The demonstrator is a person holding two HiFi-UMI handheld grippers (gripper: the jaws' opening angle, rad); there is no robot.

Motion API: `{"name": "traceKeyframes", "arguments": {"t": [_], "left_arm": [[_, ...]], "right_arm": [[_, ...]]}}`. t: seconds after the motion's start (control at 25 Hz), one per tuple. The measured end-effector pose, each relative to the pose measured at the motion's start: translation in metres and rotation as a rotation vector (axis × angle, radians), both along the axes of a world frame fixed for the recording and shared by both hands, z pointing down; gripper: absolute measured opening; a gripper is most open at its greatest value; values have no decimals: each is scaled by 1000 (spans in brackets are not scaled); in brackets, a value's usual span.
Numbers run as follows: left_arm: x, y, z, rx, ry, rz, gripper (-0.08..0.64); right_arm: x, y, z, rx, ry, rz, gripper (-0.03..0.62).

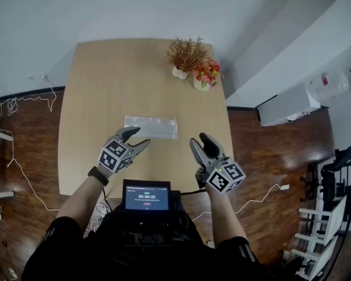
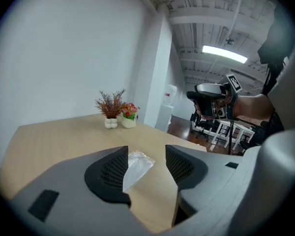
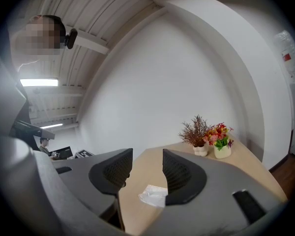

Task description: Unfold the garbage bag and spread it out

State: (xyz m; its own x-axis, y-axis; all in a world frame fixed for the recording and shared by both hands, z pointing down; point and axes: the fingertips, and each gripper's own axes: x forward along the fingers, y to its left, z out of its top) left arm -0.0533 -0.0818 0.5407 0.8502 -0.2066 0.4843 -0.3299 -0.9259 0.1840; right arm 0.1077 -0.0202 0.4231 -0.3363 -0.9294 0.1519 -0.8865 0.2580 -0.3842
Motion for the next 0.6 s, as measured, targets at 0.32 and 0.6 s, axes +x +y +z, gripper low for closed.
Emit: {"name": "traceKeyframes", "arguments": {"t": [0.32, 0.6], "left_arm": [[50, -17, 55, -29, -101, 41, 227], [85, -22, 101, -67, -227, 107, 227]], "right_arm": [[12, -30, 41, -71, 12, -53, 209], [19, -51, 69, -122, 39, -103, 209]]}}
